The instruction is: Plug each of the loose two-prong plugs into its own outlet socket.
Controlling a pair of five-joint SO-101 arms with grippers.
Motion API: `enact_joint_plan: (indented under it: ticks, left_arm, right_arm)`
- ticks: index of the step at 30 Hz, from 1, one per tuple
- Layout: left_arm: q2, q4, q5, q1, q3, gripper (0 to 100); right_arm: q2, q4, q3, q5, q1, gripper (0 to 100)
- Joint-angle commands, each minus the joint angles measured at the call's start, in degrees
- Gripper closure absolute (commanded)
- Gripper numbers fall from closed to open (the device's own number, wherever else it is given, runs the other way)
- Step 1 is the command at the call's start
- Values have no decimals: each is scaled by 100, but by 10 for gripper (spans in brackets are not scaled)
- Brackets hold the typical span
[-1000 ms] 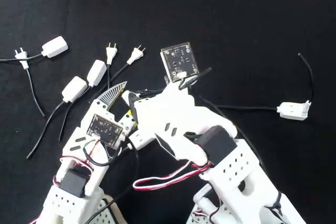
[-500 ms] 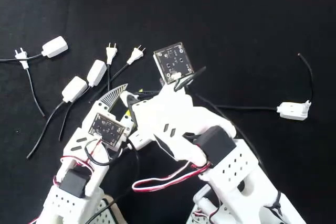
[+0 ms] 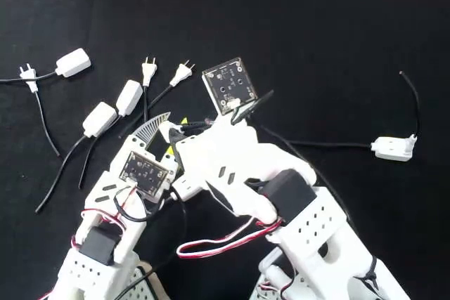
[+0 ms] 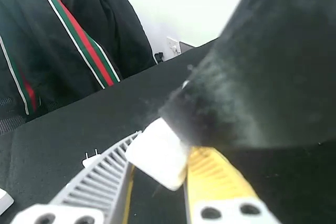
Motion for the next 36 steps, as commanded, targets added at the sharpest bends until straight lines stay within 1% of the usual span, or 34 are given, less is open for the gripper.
enact_joint_plan:
  ticks: [1, 4, 9, 11, 17, 22, 24, 28, 30, 33, 36]
  left_arm:
    - [-70, -26, -26, -119, 110, 971]
    - [-70, -26, -26, -119, 110, 971]
    - [-79, -44, -35, -145, 48, 971]
    - [-79, -193, -26, -321, 84, 971]
    - [-79, -246, 0, -444, 75, 971]
    - [-79, -229, 0, -435, 101, 971]
    - [-79, -158, -18, -444, 101, 971]
    - [-79, 519, -18, -505, -207, 971]
    - [-79, 1037, -18, -769, -602, 971]
    - [-79, 1934, 9, -1604, -1279, 970]
    - [-79, 2620, 9, -2651, -1596, 970]
  right_arm:
    - [13, -44, -145, 53, 105, 983]
    - [13, -334, 110, 0, 26, 983]
    - [13, -747, 558, 0, -299, 983]
    - [13, -738, 585, 35, -334, 983]
    - [13, -756, 716, 88, -369, 983]
    - [-31, -721, 725, 352, -325, 983]
    - [-57, -668, 673, 519, -44, 983]
    - [-207, -633, 567, 888, 949, 983]
    - [-145, -651, 593, 1169, 1275, 983]
    - [347, -642, 602, 1424, 1327, 983]
    - [1411, -765, 330, 1591, 1319, 969]
